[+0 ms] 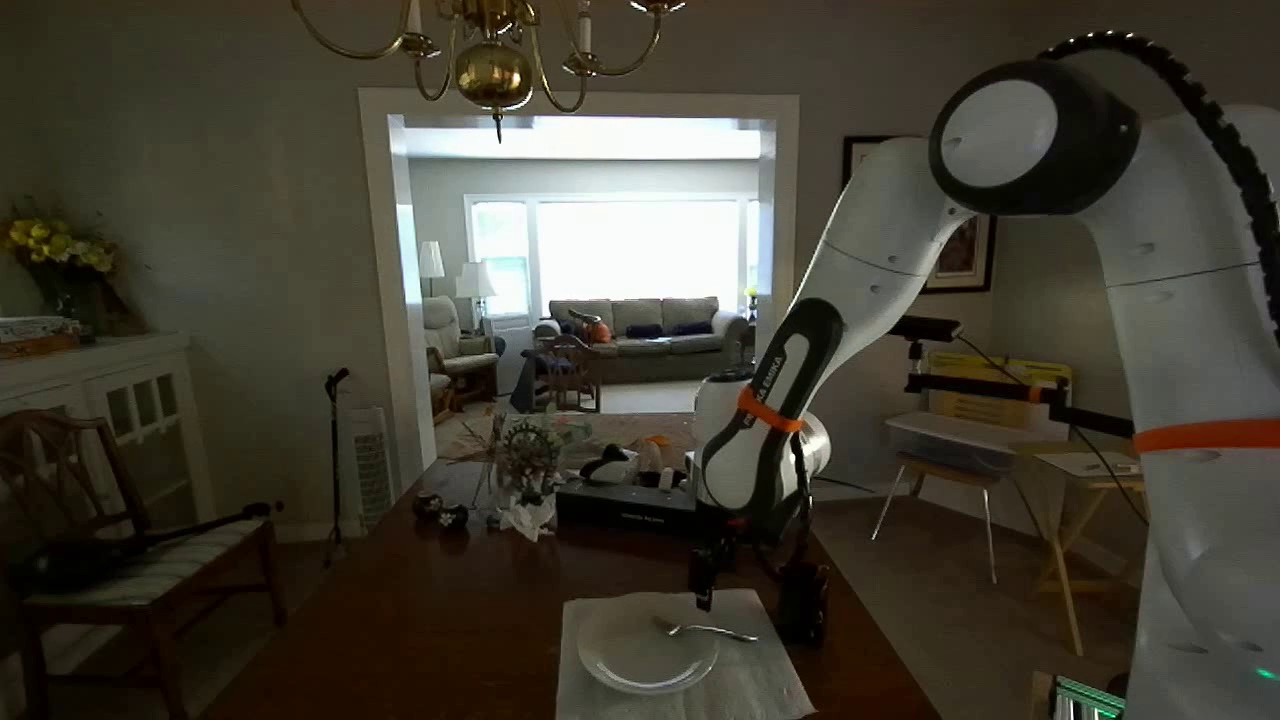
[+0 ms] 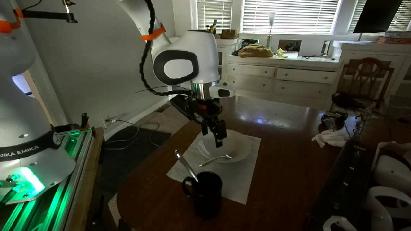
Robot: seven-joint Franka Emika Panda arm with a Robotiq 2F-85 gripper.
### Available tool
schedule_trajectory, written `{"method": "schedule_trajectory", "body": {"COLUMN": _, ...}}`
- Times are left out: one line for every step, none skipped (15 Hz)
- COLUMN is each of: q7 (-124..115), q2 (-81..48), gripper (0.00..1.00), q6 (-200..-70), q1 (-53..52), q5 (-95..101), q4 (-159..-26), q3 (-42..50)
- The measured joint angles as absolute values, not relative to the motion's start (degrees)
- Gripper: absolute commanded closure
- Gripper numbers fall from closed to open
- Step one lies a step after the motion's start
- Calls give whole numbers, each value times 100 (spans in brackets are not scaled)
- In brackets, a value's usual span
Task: Put the silver fork in the black mug then place the mug on the white plate.
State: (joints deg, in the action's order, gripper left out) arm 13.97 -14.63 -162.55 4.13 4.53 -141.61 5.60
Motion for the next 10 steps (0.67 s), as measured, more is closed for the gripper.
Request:
{"method": "schedule_trajectory", "body": {"q7": 1387, "q2": -1545, "gripper": 0, "q6": -16318, "q1": 425, "q5": 453, "q4": -14173, "q3": 555}}
{"method": "schedule_trajectory", "body": {"q7": 1381, "q2": -1623, "gripper": 9, "q6": -16367, "q1": 435, "q5": 453, "q4": -14177, "q3": 554}}
{"method": "schedule_trajectory", "body": {"q7": 1377, "q2": -1687, "gripper": 12, "q6": -16407, "q1": 446, "q5": 453, "q4": -14179, "q3": 552}}
{"method": "schedule_trajectory", "body": {"q7": 1375, "q2": -1744, "gripper": 17, "q6": -16442, "q1": 455, "q5": 453, "q4": -14179, "q3": 552}}
{"method": "schedule_trajectory", "body": {"q7": 1373, "q2": -1794, "gripper": 26, "q6": -16477, "q1": 467, "q5": 453, "q4": -14179, "q3": 552}}
{"method": "schedule_trajectory", "body": {"q7": 1373, "q2": -1837, "gripper": 30, "q6": -16503, "q1": 482, "q5": 453, "q4": -14179, "q3": 552}}
{"method": "schedule_trajectory", "body": {"q7": 1373, "q2": -1870, "gripper": 38, "q6": -16515, "q1": 502, "q5": 453, "q4": -14179, "q3": 546}}
{"method": "schedule_trajectory", "body": {"q7": 1373, "q2": -1902, "gripper": 39, "q6": -16522, "q1": 532, "q5": 453, "q4": -14179, "q3": 535}}
{"method": "schedule_trajectory", "body": {"q7": 1373, "q2": -1929, "gripper": 41, "q6": -16524, "q1": 563, "q5": 453, "q4": -14179, "q3": 521}}
{"method": "schedule_trajectory", "body": {"q7": 1373, "q2": -1953, "gripper": 39, "q6": -16524, "q1": 601, "q5": 452, "q4": -14179, "q3": 502}}
